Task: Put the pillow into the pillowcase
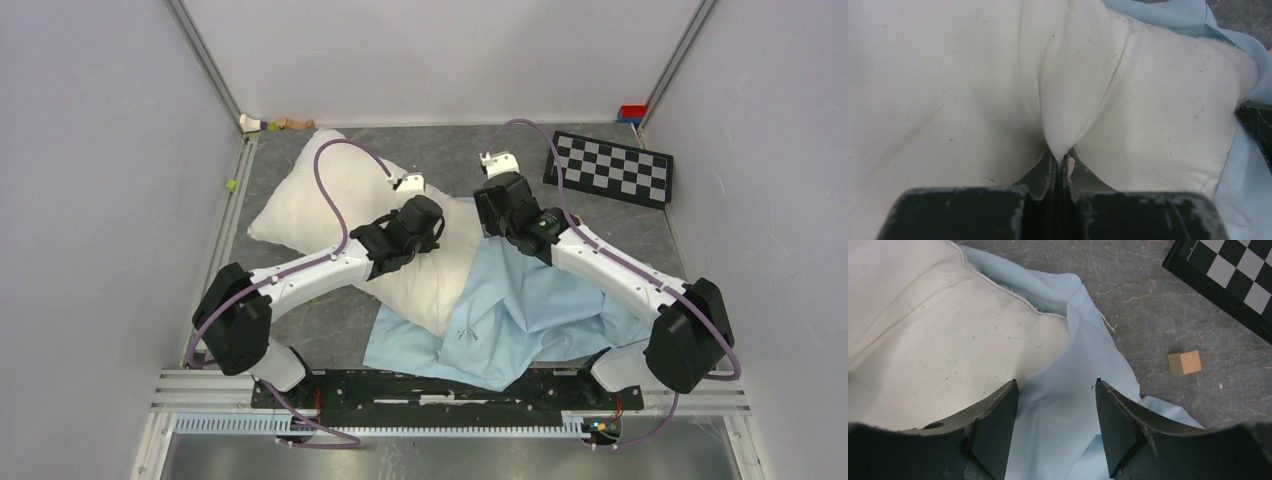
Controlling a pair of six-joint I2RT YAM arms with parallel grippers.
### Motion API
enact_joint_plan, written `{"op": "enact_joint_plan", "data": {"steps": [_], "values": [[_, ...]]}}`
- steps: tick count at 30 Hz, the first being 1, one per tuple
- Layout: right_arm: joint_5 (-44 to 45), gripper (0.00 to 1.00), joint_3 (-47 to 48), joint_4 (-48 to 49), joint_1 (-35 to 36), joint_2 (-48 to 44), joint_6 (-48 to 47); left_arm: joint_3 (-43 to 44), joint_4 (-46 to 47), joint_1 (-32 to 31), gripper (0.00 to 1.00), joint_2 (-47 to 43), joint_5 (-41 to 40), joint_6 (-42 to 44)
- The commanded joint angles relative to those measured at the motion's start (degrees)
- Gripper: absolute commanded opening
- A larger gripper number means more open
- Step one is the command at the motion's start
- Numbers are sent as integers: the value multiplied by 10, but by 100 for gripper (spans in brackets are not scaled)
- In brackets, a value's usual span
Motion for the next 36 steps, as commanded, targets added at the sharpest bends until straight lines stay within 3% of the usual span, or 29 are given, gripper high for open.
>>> {"op": "enact_joint_plan", "data": {"steps": [1,3,8,13,17,20,23,25,28,31,34,36], "values": [[24,61,7,-2,-1,7,10,-29,-30,-17,2,14,70,-20],[40,51,28,-13,-1,21,2,-31,-27,-17,2,9,79,-14],[38,4,116,-40,0,63,-14,-51,-11,-17,2,-20,112,5],[5,0,194,-50,32,91,-8,-91,47,-17,2,-67,169,37],[-30,0,260,-30,77,117,7,-102,110,-20,2,-89,222,39],[-44,0,287,-18,114,137,16,-56,119,-17,2,-57,209,26],[-48,0,253,17,118,115,29,0,77,30,2,-10,185,-52],[-42,0,225,31,109,92,31,-3,101,80,2,2,196,-131],[-70,0,201,44,88,74,20,17,121,108,2,20,173,-164],[-76,14,204,15,88,66,11,56,118,108,2,52,159,-167],[-42,48,184,-14,100,29,9,84,111,108,2,76,174,-149],[-13,60,159,-36,112,-4,10,88,108,108,6,76,188,-128]]}}
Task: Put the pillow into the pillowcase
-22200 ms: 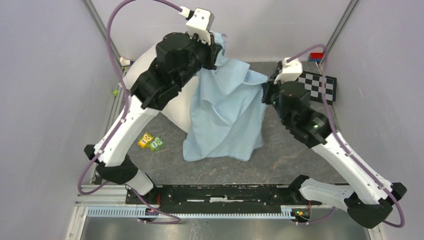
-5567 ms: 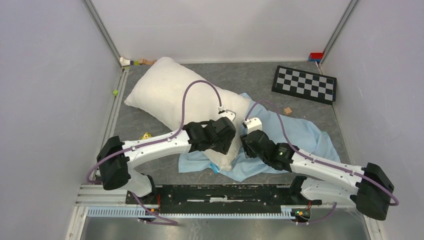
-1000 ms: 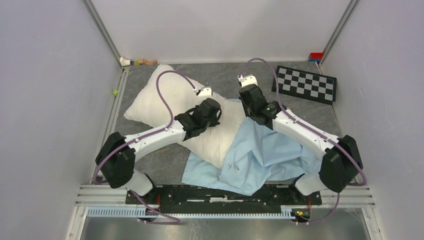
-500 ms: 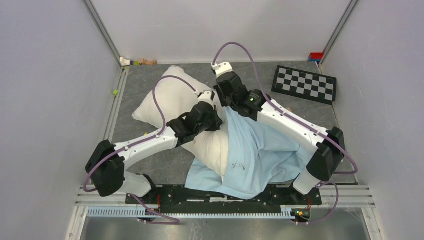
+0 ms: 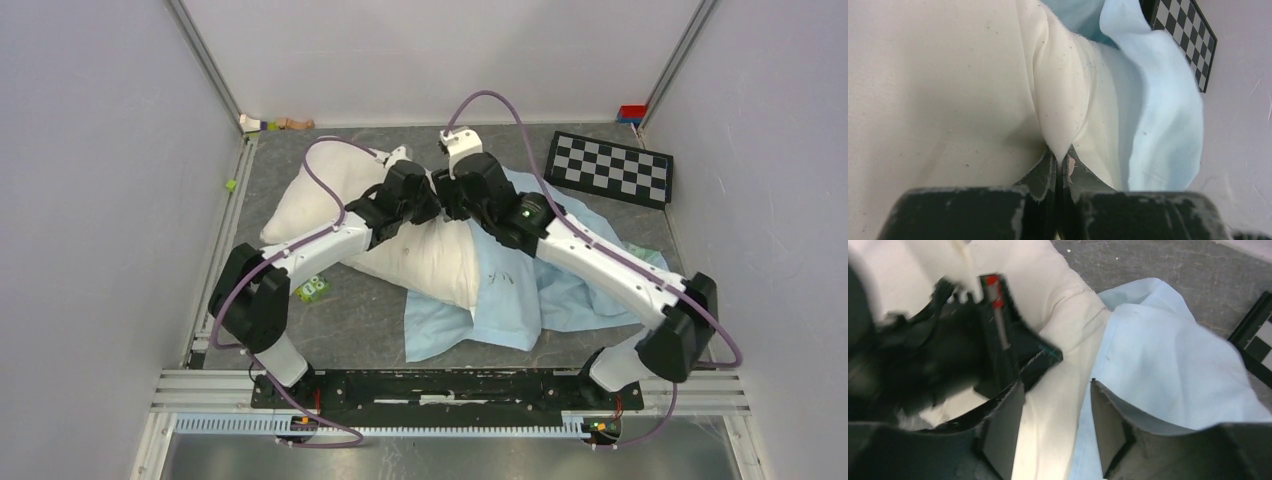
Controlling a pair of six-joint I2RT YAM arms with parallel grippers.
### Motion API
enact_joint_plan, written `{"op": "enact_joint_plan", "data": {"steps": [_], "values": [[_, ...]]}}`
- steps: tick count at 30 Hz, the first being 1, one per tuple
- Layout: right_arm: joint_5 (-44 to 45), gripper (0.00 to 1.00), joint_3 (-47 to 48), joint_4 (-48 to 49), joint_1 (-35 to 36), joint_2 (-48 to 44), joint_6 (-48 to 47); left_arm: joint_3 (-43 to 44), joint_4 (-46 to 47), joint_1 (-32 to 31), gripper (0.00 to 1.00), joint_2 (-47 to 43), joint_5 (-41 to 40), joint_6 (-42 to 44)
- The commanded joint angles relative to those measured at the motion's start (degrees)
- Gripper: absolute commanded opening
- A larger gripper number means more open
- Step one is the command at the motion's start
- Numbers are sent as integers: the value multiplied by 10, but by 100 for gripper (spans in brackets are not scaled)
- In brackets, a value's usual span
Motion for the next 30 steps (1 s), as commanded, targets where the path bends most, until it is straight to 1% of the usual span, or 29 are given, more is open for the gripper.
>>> {"op": "enact_joint_plan", "data": {"steps": [1,5,8,11,14,16,18,21,23,26,28,29,30], "values": [[44,63,-47,-24,31,-97,-1,30,3,-1,13,9,13,12],[108,66,-117,-68,65,-167,30,40,-47,-3,50,-24,40,81],[120,67,-176,-76,85,-212,66,30,-95,-7,73,-77,45,132],[123,66,-222,-78,96,-239,99,26,-164,-28,88,-134,15,182],[123,65,-258,-87,105,-255,120,26,-231,-64,97,-176,-24,227],[114,64,-281,-81,113,-267,131,26,-272,-90,100,-182,-36,242],[110,64,-302,-66,119,-275,136,17,-294,-119,100,-181,-53,244],[120,65,-330,-54,120,-273,140,-3,-283,-144,100,-163,-47,230],[122,65,-344,-43,120,-273,140,-12,-264,-148,99,-143,-43,214],[133,65,-355,-37,120,-272,142,-18,-225,-148,93,-111,-39,198],[147,62,-355,-43,120,-269,145,-15,-204,-147,84,-93,-35,189],[154,58,-353,-49,120,-269,145,-11,-198,-147,78,-85,-33,185],[161,52,-350,-55,120,-267,146,-8,-195,-148,72,-79,-31,184]]}}
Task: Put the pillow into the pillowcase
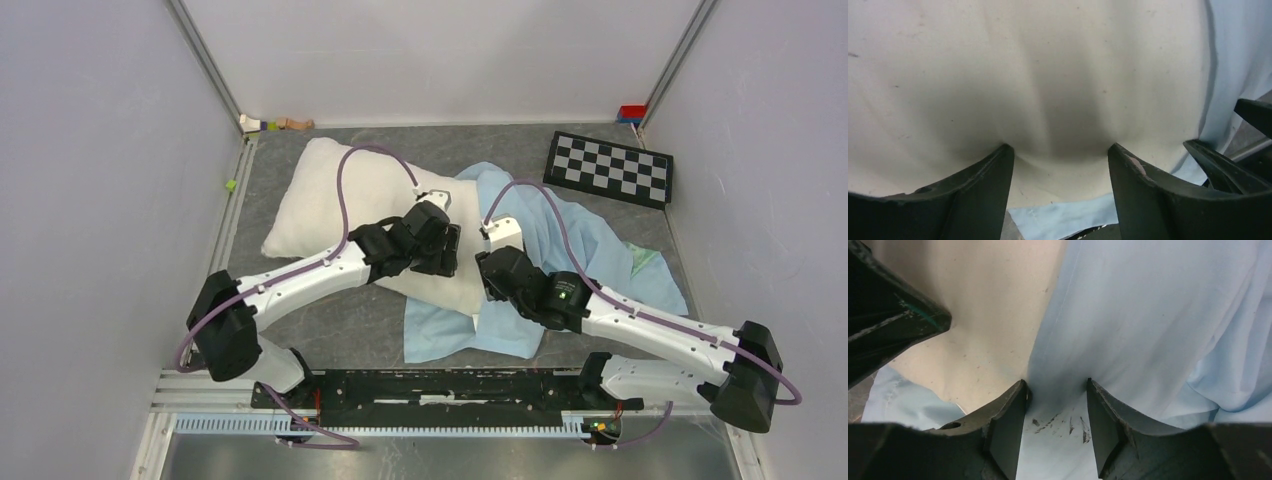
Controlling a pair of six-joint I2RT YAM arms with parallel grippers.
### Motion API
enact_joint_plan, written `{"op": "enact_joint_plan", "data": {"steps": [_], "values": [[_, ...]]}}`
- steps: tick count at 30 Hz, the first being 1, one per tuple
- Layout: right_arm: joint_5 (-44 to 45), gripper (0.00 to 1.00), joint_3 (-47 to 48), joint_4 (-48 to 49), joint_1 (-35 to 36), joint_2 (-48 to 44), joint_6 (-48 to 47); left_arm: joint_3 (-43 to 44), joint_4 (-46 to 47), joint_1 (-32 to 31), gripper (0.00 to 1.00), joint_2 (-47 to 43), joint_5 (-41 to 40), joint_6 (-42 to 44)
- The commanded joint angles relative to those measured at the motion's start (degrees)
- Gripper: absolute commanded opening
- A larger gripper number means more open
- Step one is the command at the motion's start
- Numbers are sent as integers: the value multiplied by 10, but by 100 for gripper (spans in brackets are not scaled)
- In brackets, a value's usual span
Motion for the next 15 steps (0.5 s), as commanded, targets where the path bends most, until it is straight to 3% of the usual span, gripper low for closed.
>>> {"op": "enact_joint_plan", "data": {"steps": [1,5,9,15], "values": [[48,46,7,-2,1,-4,15,6,51,1,66,24,-1,-18],[71,18,30,-30,5,-6,14,-6,74,13,32,31,16,-35],[76,2,84,-62,25,-3,3,2,80,27,6,36,34,-41],[28,0,148,-51,81,20,-34,53,78,38,2,45,57,-55]]}}
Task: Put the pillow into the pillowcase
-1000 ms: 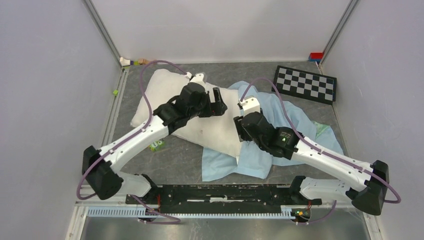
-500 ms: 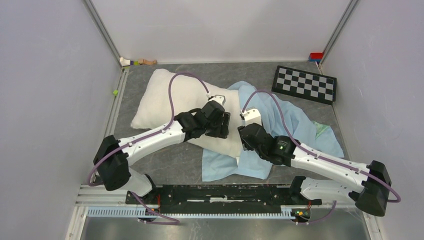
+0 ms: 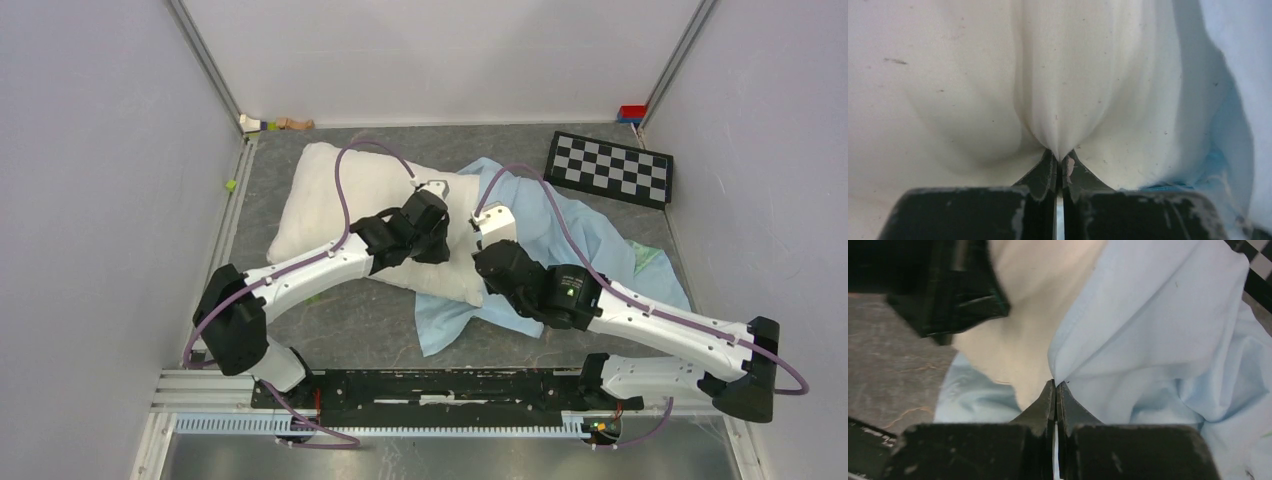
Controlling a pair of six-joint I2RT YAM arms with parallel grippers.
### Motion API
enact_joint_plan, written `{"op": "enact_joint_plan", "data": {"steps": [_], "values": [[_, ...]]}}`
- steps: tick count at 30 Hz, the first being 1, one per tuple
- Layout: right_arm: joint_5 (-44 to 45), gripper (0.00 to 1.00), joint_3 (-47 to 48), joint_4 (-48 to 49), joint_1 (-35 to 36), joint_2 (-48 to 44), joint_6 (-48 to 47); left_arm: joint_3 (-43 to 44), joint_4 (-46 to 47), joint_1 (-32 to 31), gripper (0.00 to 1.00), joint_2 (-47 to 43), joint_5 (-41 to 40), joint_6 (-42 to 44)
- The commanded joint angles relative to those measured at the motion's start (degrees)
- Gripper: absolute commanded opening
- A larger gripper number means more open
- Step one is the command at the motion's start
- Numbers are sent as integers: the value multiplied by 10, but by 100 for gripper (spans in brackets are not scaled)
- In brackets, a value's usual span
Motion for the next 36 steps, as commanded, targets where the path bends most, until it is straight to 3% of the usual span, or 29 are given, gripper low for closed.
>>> {"op": "enact_joint_plan", "data": {"steps": [1,4,8,11,16,23,31,33,36], "values": [[-39,0,40,29,35,17,-30,64,28,15,2,16,39,-37],[-72,0,19,63,42,32,-34,122,38,41,2,16,88,-66],[-102,0,-26,123,43,26,-33,163,53,61,2,13,90,-112],[-108,0,-34,144,43,21,-31,137,95,68,2,23,101,-150],[-85,0,30,161,43,21,-53,47,181,37,2,67,109,-195],[-41,0,95,187,41,34,-76,-35,231,-7,2,106,90,-224],[-36,0,-71,196,29,-1,-10,-23,189,16,2,44,70,-215],[-33,12,-96,190,30,-21,2,-22,196,26,2,40,96,-227],[-27,47,-92,159,30,-37,-5,-21,204,28,2,43,117,-233]]}}
